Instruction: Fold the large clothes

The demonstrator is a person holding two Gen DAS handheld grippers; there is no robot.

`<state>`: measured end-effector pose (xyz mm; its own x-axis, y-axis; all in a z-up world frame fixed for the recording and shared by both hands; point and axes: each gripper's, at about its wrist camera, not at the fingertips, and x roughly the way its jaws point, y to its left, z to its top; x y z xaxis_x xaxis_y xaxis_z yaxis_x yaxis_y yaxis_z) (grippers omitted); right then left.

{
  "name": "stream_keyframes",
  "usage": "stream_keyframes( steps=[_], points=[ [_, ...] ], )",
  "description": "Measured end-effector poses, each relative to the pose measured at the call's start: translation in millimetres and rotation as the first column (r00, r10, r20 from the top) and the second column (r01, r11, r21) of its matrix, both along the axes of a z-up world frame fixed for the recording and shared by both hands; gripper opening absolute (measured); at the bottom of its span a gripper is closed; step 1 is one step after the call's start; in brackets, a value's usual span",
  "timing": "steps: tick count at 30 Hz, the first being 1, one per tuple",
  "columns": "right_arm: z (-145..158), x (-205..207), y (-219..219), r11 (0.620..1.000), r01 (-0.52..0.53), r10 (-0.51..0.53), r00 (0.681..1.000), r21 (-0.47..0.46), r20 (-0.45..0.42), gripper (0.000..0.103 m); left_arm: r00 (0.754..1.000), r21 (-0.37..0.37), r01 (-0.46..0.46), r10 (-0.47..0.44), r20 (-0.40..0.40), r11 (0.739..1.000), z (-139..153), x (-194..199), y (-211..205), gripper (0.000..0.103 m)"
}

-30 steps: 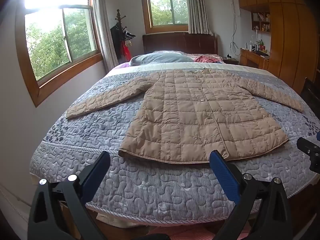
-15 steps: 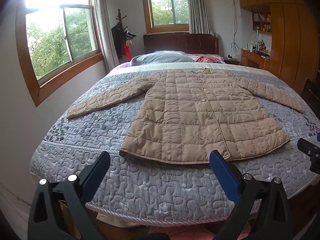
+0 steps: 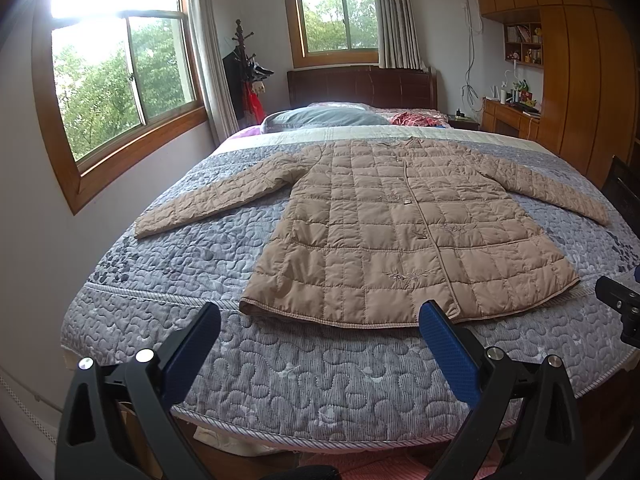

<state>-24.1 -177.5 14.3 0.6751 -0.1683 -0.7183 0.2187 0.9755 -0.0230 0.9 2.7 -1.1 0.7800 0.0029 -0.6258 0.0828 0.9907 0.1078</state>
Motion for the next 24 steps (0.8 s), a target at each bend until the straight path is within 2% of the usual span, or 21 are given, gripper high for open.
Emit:
stream_keyframes(
  steps=[24],
  points=[
    [-0.3, 0.9, 3.6, 1.0, -0.006, 0.006, 1.0, 0.0, -0.001, 0.1, 1.0, 0.002, -0.001, 0.001, 0.003, 1.0, 0.6, 0.0, -0.4, 0.099]
  ],
)
